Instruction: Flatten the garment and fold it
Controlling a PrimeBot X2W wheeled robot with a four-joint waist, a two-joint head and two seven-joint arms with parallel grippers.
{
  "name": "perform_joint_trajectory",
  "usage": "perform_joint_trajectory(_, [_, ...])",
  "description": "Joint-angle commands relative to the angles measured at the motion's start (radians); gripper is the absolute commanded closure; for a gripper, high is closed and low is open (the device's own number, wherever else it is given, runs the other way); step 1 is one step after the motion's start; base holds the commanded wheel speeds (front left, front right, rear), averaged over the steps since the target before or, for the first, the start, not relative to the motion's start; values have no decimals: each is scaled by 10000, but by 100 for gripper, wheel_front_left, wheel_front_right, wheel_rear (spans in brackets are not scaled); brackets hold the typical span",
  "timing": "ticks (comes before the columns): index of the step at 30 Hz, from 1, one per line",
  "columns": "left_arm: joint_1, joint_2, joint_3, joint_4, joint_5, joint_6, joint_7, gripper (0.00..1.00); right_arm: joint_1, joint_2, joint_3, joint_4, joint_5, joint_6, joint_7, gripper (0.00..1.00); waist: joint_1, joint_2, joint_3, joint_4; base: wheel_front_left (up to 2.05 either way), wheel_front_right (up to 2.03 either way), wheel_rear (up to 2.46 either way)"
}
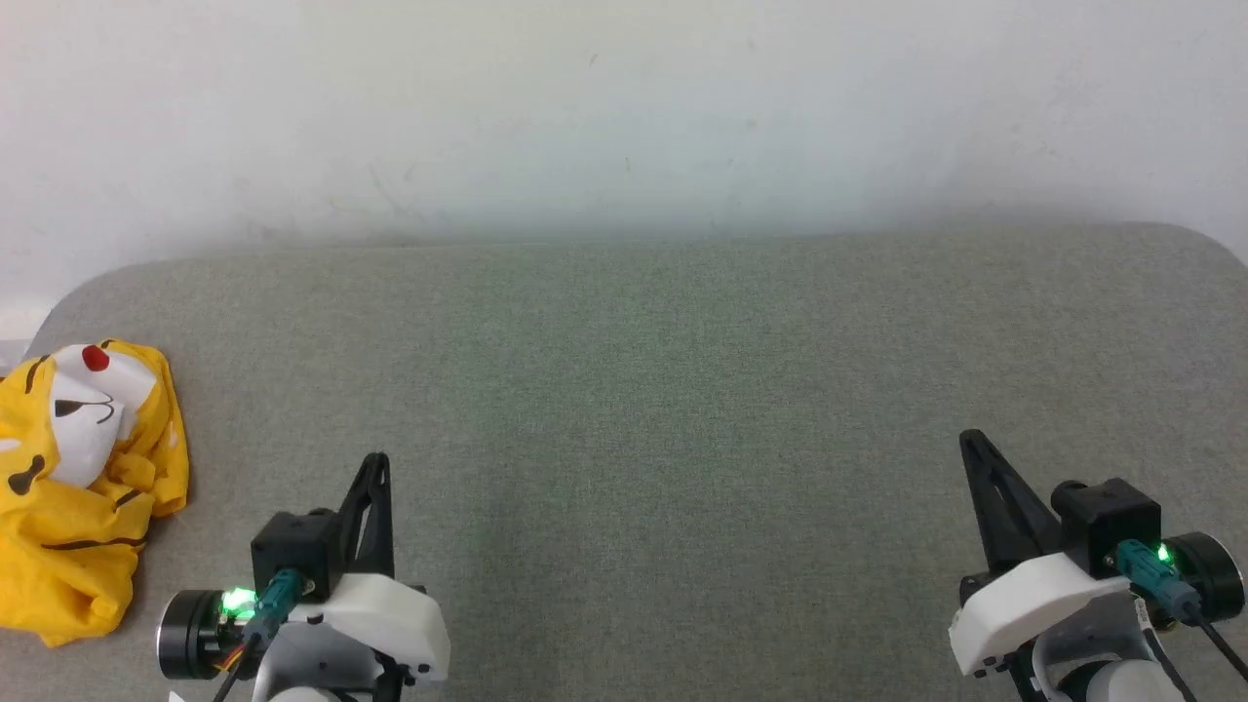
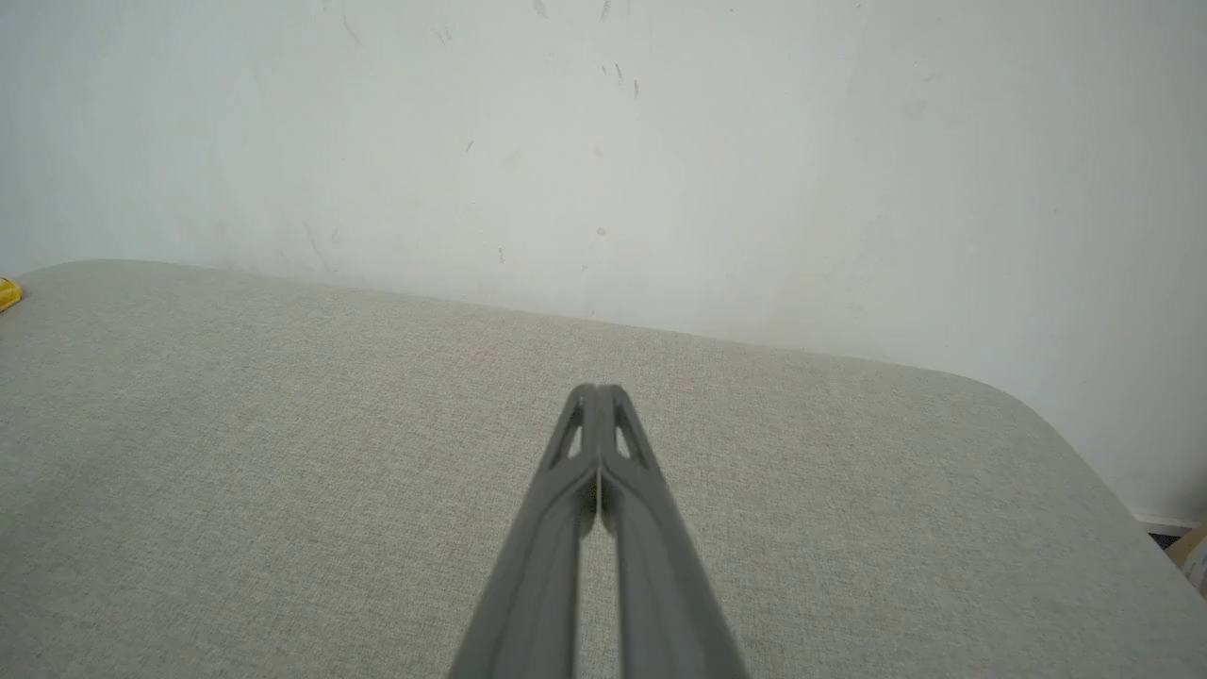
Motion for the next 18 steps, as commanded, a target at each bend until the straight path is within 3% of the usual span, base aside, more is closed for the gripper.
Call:
perform_joint_trajectory(1, [-129, -20, 41, -53, 66, -81, 1, 100, -146, 34, 1, -41, -74, -21, 5, 100, 0, 0, 0, 0, 0, 0, 0])
perform_joint_trajectory(18, [-129, -20, 41, -53, 66, -81, 1, 100, -146, 34, 1, -41, -74, -21, 5, 100, 0, 0, 0, 0, 0, 0, 0])
